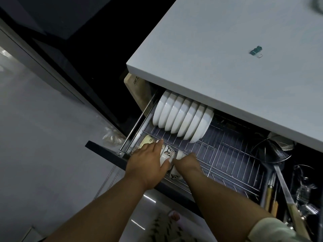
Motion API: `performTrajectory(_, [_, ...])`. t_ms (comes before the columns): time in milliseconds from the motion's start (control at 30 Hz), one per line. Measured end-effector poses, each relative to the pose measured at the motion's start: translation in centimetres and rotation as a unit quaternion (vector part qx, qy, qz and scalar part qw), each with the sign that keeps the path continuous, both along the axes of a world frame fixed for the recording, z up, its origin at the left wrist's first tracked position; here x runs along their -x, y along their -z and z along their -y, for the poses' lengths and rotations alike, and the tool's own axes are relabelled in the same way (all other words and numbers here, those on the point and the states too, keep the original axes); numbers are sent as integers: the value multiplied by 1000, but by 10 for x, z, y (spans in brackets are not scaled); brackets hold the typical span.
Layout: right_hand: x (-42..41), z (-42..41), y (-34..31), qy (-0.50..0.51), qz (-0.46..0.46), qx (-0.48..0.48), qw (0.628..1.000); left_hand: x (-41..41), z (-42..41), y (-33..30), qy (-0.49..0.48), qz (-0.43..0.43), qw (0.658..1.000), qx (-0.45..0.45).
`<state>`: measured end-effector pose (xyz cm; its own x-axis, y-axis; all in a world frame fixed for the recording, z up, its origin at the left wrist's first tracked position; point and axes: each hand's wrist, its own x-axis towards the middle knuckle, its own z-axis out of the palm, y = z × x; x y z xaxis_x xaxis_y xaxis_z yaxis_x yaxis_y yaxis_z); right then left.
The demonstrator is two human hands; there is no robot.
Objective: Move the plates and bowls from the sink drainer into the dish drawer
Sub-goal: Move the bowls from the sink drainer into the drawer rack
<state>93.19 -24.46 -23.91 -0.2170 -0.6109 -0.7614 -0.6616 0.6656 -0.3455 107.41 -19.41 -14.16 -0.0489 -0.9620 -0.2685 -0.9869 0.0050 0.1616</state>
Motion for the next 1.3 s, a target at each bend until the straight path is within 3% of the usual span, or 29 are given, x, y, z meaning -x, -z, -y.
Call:
performTrajectory(267, [0,1,6,-38,70,-41,996,1,0,0,-15,-22,1000,2])
performTrajectory(433, [15,2,-4,-86,51,-35,994,2,2,-4,-28,-28,999,-23])
performTrajectory(633, [59,0,-29,-58,56,-3,997,3,4,-2,-54,-35,997,-33])
performTrajectory(833, [126,-17,-62,2,100,31,995,15,12,-4,-97,-7,988,-118])
performTrajectory(933, [171,-28,-77,55,123,65,989,57,22,-11,-130,-104,981,-102])
performTrajectory(1000, [204,-37,-88,95,131,83,983,103,28,-17,-90,-140,982,-91])
performTrajectory(1167, [291,-57,-116,148,103,163,970,233,35,-43,55,-157,981,-94])
performTrajectory(1300, [367,-83,-135,253,117,205,938,330,28,-64,146,-160,972,-93])
